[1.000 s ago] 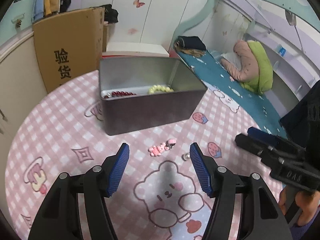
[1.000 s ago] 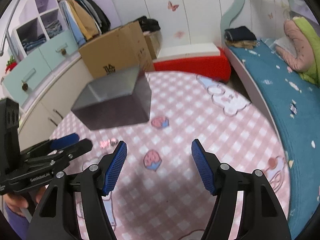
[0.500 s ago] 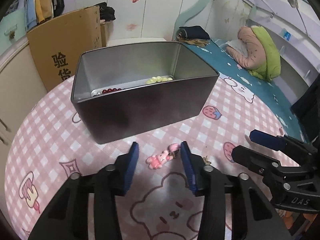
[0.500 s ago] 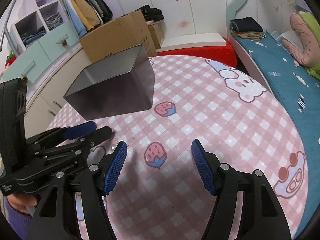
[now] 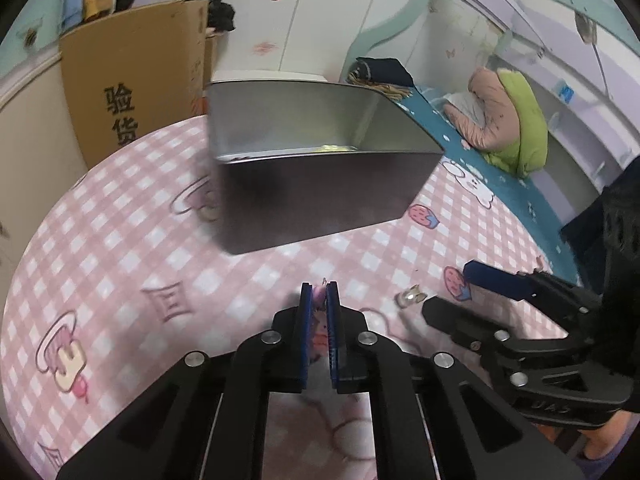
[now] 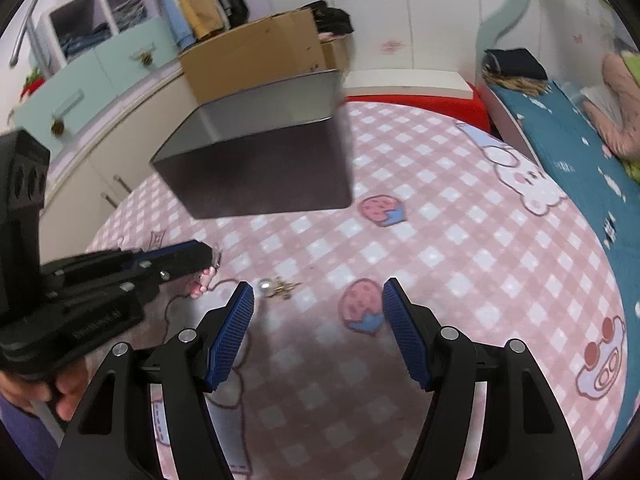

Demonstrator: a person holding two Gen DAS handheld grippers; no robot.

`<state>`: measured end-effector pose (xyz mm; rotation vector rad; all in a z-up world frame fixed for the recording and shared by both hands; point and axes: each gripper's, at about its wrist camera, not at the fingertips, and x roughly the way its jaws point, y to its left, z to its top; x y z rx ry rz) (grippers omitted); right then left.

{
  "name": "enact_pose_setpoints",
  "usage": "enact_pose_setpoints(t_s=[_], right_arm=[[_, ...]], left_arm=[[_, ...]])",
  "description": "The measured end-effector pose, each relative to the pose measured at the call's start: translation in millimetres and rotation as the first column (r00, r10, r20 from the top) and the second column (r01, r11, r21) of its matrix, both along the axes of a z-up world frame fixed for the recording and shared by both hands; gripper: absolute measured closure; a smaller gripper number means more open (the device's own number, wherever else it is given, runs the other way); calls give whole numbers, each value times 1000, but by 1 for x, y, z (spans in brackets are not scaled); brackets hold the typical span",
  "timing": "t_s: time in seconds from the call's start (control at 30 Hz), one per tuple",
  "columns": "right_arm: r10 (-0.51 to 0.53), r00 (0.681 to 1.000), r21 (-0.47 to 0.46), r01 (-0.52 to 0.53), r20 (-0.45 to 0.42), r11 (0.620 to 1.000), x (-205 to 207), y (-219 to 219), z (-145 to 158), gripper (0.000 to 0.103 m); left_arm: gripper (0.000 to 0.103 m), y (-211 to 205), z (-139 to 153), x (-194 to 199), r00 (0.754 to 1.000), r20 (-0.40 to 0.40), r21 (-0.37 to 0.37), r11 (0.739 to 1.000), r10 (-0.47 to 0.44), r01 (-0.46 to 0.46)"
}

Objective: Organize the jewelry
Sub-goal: 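Grasp the pearl stud earring with the right tool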

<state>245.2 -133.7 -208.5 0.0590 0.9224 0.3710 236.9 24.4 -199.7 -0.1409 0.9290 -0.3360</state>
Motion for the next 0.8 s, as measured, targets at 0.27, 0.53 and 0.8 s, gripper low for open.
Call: enact_pose_setpoints(t_s=[0.27,0.53,0.8], right_arm=[[33,999,-85,-31,17,996,1,25,-1,54],[39,999,-107,-37,15,994,3,26,0,84],[26,998,-65,-23,56,998,-1,14,26,84]], left_arm=[[98,40,13,-11,1000,1,-126,992,30,-29],[98,48,32,-17,999,31,-181,983,20,-14],[98,41,58,-16,997,82,-207,978,-14,31]])
